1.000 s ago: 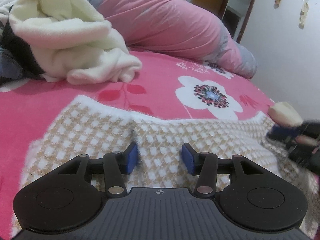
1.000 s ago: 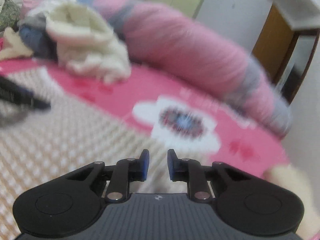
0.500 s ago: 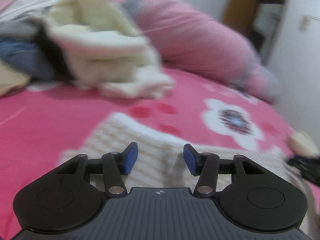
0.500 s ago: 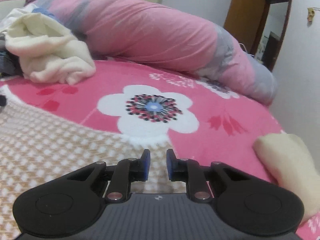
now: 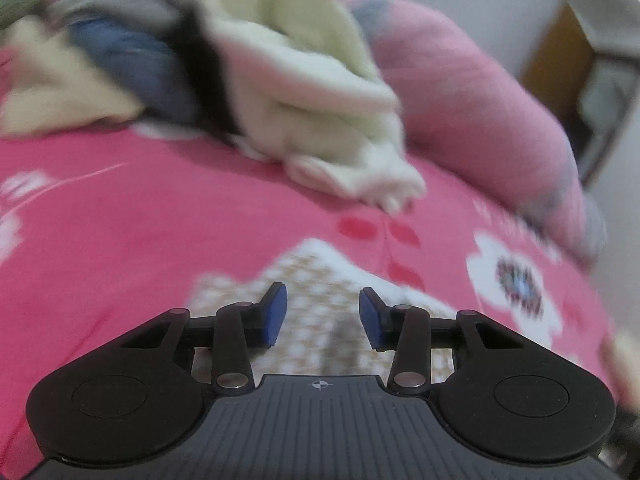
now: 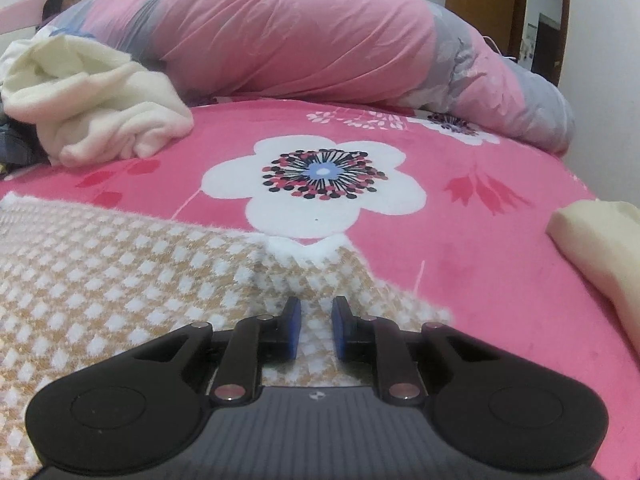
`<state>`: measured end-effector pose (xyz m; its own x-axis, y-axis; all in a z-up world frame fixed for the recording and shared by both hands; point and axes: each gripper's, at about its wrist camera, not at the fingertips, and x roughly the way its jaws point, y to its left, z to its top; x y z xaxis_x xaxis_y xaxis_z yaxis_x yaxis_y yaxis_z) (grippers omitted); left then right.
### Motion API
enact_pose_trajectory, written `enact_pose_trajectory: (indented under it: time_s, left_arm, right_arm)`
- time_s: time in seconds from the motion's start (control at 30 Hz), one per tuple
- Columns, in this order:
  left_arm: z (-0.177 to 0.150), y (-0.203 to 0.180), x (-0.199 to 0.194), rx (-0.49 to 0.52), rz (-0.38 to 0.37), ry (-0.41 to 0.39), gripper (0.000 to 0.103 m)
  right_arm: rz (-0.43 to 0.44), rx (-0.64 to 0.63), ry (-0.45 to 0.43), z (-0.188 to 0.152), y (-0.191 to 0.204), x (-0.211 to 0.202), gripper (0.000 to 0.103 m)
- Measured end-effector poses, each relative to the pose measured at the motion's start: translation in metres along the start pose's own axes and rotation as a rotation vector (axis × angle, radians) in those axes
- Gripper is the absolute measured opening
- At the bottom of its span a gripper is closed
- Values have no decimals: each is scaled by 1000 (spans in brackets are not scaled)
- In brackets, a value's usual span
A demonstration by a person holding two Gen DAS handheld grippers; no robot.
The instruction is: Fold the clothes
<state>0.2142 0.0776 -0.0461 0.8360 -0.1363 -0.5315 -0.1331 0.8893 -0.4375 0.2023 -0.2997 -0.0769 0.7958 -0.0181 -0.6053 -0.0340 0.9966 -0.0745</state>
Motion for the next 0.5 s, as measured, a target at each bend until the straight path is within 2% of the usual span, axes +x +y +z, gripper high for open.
enact_pose_trajectory:
  time_s: [0.03, 0.07, 0.13, 0.17, 0.2, 0.3, 0.37, 0.43, 0.5]
  left_arm:
    - [-1, 3, -12, 5, 14, -20, 43]
    - [-2, 4, -26, 21, 33, -43, 52]
    - [-4, 7, -54, 66, 58, -94, 54]
    - [-7, 9, -70, 92, 43, -119, 54]
    - [-10, 9, -85, 112, 17, -133, 54]
    - [-32, 1, -118, 222, -84, -150, 52]
    - [-51, -10, -135, 323, -158, -156, 52]
    - [-77, -24, -139, 422, -224, -124, 49]
    - [-105, -36, -135, 500, -274, -49, 45]
  right_arm:
    - [-2, 1, 0, 1, 0, -3, 19]
    - [-4, 2, 0, 3, 0, -5, 19]
    - [-24, 4, -32, 5, 5, -25, 20]
    - [-33, 8, -57, 6, 9, -38, 20]
    - [-38, 10, -83, 6, 13, -52, 20]
    - [70, -38, -175, -12, 45, -108, 20]
    - [146, -92, -183, -35, 73, -132, 20]
    - [222, -145, -191, -58, 102, -154, 19]
    - [269, -191, -189, -82, 123, -161, 19]
